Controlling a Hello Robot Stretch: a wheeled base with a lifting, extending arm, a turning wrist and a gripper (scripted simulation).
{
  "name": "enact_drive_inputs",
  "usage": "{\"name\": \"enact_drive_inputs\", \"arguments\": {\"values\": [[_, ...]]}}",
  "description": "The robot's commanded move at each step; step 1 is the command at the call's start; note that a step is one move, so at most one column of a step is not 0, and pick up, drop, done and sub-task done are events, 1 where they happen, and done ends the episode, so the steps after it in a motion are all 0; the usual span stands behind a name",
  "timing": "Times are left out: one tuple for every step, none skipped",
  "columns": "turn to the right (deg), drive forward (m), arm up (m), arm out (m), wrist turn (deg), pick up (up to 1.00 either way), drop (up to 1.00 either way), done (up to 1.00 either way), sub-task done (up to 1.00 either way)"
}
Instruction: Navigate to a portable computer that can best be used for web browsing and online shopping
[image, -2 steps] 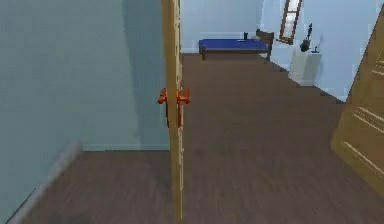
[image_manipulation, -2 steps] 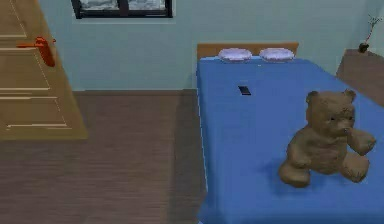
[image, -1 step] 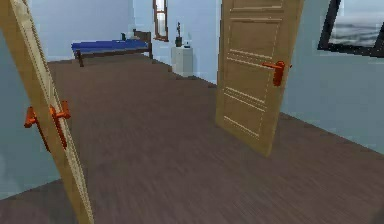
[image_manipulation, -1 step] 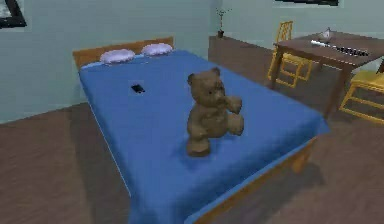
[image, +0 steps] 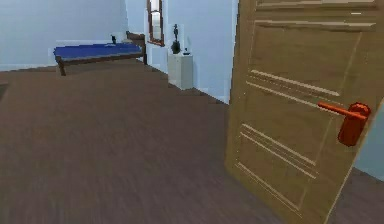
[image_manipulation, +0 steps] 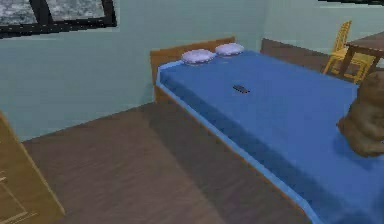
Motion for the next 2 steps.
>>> {"name": "enact_drive_inputs", "arguments": {"values": [[-27.0, 0.00, 0.00, 0.00, 0.0, 0.00, 0.00, 0.00, 0.00], [0.0, 1.00, 0.00, 0.00, 0.0, 0.00, 0.00, 0.00, 0.00]]}}
